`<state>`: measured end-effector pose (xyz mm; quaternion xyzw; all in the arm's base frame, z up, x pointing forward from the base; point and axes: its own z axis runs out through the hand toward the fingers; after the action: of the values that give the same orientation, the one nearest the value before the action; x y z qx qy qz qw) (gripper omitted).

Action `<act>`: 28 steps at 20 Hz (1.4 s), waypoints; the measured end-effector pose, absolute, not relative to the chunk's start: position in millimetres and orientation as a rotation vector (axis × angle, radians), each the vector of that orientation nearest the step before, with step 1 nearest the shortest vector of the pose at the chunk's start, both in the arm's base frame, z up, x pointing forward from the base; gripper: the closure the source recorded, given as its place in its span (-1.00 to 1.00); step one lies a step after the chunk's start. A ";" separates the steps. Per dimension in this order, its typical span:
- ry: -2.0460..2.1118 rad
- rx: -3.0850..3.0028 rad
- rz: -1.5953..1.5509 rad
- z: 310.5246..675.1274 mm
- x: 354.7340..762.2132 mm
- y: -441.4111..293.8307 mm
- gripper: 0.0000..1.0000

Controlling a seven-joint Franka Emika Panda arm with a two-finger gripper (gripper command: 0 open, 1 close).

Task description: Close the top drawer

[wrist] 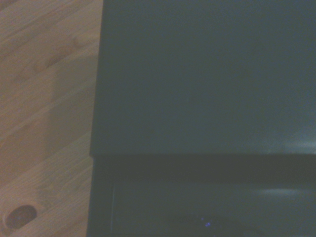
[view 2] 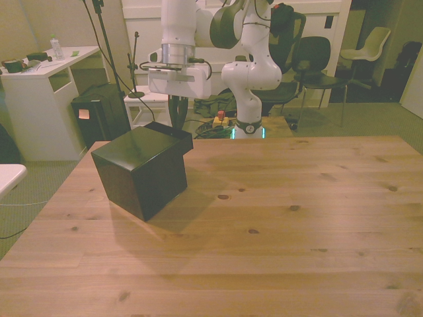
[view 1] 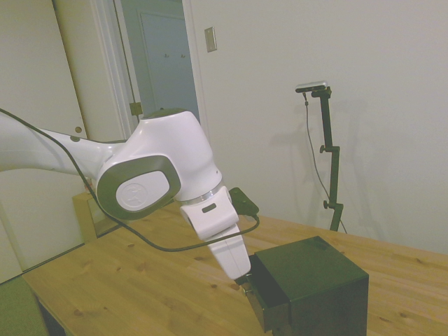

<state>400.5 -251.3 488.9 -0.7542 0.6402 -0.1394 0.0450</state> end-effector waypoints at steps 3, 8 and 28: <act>1.960 -2.301 -0.437 492.4 405.5 -258.8 1.00; 1.975 -2.294 -0.453 494.2 410.1 -275.7 1.00; 1.993 -2.321 -0.490 492.3 409.7 -293.3 1.00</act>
<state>409.7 -293.3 492.3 -0.7490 0.6431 -0.1580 0.0216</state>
